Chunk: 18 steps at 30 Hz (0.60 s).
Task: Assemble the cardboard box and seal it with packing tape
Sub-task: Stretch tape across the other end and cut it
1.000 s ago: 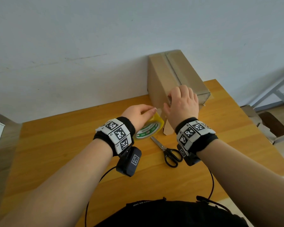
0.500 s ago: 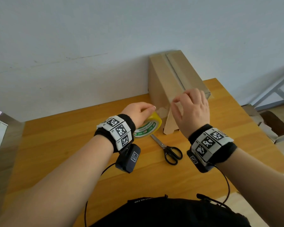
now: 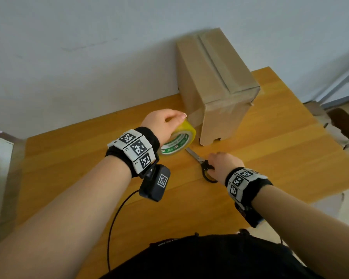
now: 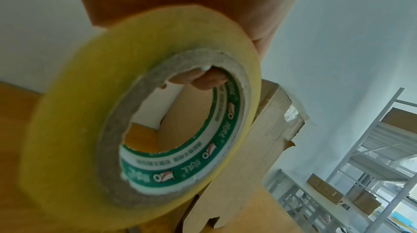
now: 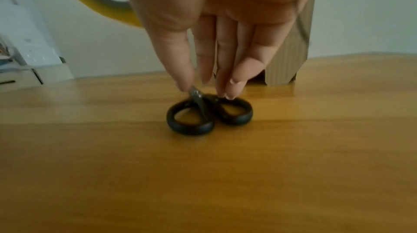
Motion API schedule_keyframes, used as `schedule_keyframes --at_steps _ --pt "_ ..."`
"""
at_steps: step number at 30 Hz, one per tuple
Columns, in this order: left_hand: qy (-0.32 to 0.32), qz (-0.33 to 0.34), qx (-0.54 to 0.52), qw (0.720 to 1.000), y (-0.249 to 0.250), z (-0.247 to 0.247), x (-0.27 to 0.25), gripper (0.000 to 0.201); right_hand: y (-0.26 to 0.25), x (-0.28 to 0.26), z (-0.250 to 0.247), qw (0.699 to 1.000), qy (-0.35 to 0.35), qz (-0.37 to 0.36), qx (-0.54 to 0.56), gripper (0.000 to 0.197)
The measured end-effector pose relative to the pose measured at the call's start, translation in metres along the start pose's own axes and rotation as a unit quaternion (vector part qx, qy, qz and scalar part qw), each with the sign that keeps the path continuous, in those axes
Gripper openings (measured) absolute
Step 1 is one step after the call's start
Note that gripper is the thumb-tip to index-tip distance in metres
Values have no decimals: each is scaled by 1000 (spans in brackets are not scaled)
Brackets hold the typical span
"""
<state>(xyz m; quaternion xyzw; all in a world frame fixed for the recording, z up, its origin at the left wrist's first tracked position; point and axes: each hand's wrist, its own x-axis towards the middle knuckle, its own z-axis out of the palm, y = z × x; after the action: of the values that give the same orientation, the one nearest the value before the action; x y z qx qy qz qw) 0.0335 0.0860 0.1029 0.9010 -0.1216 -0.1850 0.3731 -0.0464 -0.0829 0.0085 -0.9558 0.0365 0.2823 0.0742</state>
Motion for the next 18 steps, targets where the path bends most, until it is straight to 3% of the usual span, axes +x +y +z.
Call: schedule_keyframes --at_steps 5,9,14,18 --pt "4 3 0 1000 0 1 -1 33 -7 10 14 998 -15 49 36 33" --pt "2 9 -2 1000 -4 0 -1 31 -8 10 8 994 -8 58 96 28" --pt "1 5 0 1000 -7 -1 1 30 0 4 -2 967 18 66 245 31" --pt "-4 -7 1 1000 -7 -2 3 29 9 -4 -2 945 -31 52 321 49"
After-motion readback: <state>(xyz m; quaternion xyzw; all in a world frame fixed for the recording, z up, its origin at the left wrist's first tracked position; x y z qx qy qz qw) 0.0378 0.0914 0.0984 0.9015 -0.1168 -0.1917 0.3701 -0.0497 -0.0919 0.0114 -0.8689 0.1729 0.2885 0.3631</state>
